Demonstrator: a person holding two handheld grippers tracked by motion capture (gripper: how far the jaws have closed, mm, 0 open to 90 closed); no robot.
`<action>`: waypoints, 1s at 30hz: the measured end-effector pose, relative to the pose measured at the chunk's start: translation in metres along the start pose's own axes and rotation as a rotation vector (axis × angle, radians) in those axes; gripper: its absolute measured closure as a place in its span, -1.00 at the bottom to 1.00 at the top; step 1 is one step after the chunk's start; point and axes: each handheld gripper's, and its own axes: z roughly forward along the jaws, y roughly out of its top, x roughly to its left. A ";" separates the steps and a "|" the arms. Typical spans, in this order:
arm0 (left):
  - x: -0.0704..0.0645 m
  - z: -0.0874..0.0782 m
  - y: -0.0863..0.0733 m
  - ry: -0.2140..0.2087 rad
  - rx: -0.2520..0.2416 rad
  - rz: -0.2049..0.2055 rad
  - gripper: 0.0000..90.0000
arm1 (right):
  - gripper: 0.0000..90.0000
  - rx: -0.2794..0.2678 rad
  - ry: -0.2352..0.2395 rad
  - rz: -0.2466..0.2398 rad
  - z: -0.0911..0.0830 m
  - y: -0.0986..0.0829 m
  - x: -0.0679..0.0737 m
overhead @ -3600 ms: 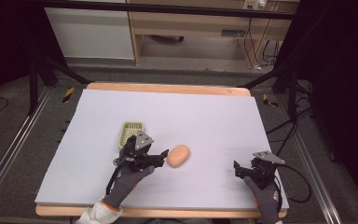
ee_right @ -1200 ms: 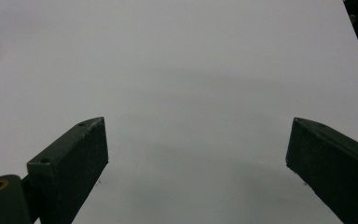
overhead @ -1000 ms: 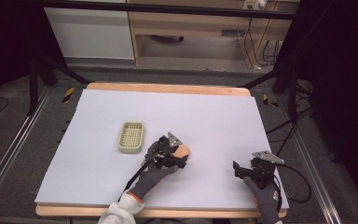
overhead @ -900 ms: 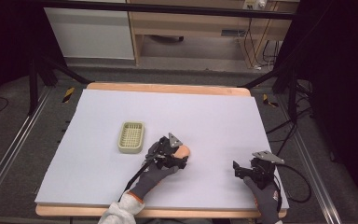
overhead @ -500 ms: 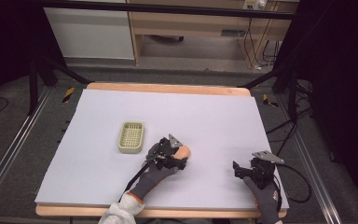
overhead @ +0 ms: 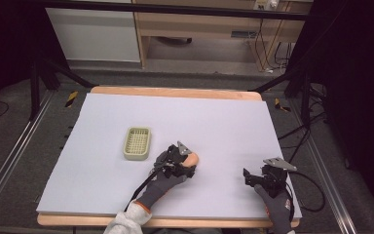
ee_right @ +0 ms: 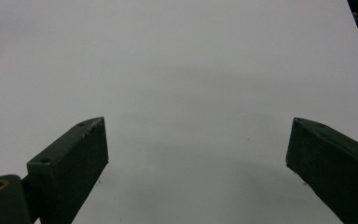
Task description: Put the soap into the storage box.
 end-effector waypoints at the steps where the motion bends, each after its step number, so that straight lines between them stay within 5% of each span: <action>1: 0.000 0.000 0.000 0.000 0.000 0.001 -0.32 | -0.87 0.000 0.000 0.001 0.000 0.000 0.000; 20: 0.000 0.000 0.001 -0.005 0.006 -0.003 -0.30 | -0.87 0.004 0.002 -0.004 0.001 0.000 0.000; 30: 0.003 -0.016 0.006 -0.009 -0.021 0.000 -0.30 | -0.87 0.003 0.002 0.001 0.000 0.000 0.000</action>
